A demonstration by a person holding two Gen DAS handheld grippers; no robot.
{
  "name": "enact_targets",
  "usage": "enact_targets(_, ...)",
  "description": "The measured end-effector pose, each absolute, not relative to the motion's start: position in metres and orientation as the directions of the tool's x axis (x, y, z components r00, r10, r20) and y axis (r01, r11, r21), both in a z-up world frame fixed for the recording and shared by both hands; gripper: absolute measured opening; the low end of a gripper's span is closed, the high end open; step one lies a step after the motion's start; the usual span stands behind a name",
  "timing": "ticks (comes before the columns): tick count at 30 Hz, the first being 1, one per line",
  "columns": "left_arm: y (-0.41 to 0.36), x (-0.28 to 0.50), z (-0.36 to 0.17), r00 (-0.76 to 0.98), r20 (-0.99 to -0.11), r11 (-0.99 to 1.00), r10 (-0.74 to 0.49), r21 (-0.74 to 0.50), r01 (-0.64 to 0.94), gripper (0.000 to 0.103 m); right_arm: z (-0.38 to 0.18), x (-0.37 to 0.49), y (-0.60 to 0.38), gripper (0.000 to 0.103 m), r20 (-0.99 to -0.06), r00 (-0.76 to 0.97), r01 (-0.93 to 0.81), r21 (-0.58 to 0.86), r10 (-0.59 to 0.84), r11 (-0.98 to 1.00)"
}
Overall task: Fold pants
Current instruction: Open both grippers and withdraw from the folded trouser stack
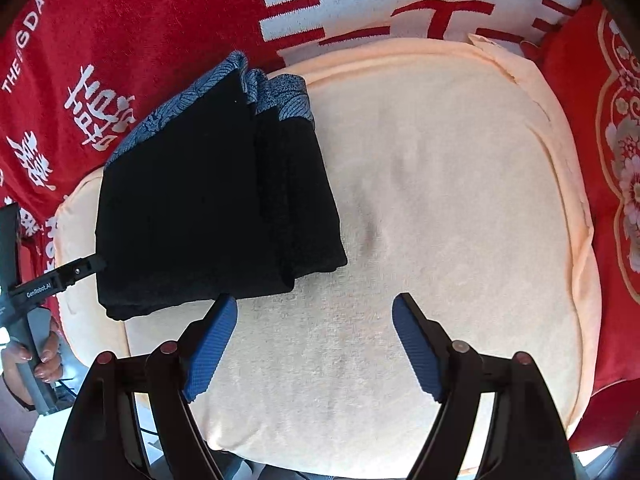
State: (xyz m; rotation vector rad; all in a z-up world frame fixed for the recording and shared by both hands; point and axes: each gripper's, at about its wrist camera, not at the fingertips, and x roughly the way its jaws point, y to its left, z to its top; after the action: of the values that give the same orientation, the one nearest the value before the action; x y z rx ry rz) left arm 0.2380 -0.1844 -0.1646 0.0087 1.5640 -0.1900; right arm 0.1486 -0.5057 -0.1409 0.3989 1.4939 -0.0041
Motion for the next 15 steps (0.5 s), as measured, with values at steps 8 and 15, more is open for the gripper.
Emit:
enact_targets(8,-0.1924,0.2391,-0.1648,-0.005,-0.994,0.985,-0.105,-0.105,0.137,0.103,-0.1413,0.1502,-0.5088,0.083,-0.966,0.091,0.24,0.259,0.243,0.936)
enact_targets(15,-0.1918,0.2418,-0.1642,-0.003,-0.993,0.984,-0.115,-0.114,0.136,0.103,-0.143,0.1527,-0.5121,0.083,-0.966,0.093,0.236,0.255,0.239,0.938)
